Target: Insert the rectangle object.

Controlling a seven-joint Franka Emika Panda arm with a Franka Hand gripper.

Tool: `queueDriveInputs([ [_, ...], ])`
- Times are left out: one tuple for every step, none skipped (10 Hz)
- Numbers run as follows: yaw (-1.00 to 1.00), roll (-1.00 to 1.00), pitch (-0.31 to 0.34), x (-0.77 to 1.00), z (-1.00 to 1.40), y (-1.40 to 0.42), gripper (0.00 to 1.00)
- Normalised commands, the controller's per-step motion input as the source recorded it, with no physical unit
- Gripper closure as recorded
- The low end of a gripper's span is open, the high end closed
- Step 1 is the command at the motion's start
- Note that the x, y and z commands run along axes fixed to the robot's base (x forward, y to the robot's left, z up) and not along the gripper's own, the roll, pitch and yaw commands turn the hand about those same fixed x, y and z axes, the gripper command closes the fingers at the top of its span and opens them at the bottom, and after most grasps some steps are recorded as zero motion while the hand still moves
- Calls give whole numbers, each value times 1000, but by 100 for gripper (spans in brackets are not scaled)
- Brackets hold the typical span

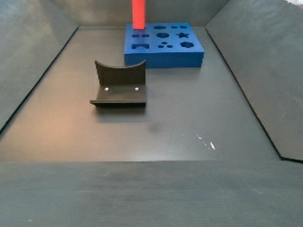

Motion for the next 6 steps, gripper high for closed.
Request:
queueDriveInputs([
  [9,13,0,11,-203,0,100],
  [29,4,-47,-14,-211,0,100],
  [26,0,-94,-163,-240,0,100],
  [0,0,-106,-320,-226,0,100],
  [0,0,-101,-337,-266,0,100],
  [-31,-1,-114,-326,-297,0,100],
])
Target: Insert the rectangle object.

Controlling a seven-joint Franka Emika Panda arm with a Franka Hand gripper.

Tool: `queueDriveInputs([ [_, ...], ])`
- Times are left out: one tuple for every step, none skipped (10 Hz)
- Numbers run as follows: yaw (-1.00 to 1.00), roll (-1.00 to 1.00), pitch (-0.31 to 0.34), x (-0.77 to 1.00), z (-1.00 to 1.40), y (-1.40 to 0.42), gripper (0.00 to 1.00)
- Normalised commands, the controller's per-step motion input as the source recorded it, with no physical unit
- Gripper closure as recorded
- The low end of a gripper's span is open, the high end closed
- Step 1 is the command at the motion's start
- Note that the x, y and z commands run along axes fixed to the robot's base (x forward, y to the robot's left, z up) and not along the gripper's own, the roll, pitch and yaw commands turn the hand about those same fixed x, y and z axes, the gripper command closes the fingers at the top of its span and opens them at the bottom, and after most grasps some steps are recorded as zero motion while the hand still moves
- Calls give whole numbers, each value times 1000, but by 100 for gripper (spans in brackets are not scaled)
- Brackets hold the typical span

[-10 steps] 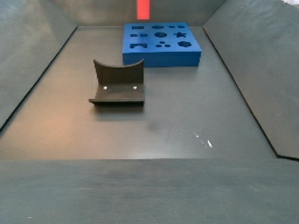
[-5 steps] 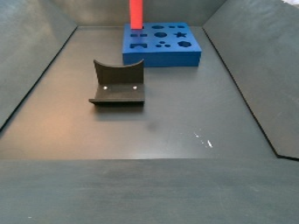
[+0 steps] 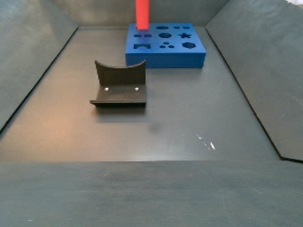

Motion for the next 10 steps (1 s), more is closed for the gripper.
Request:
queueDriveInputs([
  [-20,0,-93,-237,-274,0,100],
  [-9,0,-54,-163,-211,11,100],
  [0,0,-53,-40,-286,6,100],
  [0,0,-60,0,-377,0,100],
  [0,-34,-41,43,-434,0,100],
  [-69,-74,0,171,-500,11,100],
  [-103,-120,0,180,-411,63,100],
  [-177,-77,4,74,-77,0,100],
  [-66,-26,50,94,0,14,100],
  [0,0,0,0,0,0,100],
])
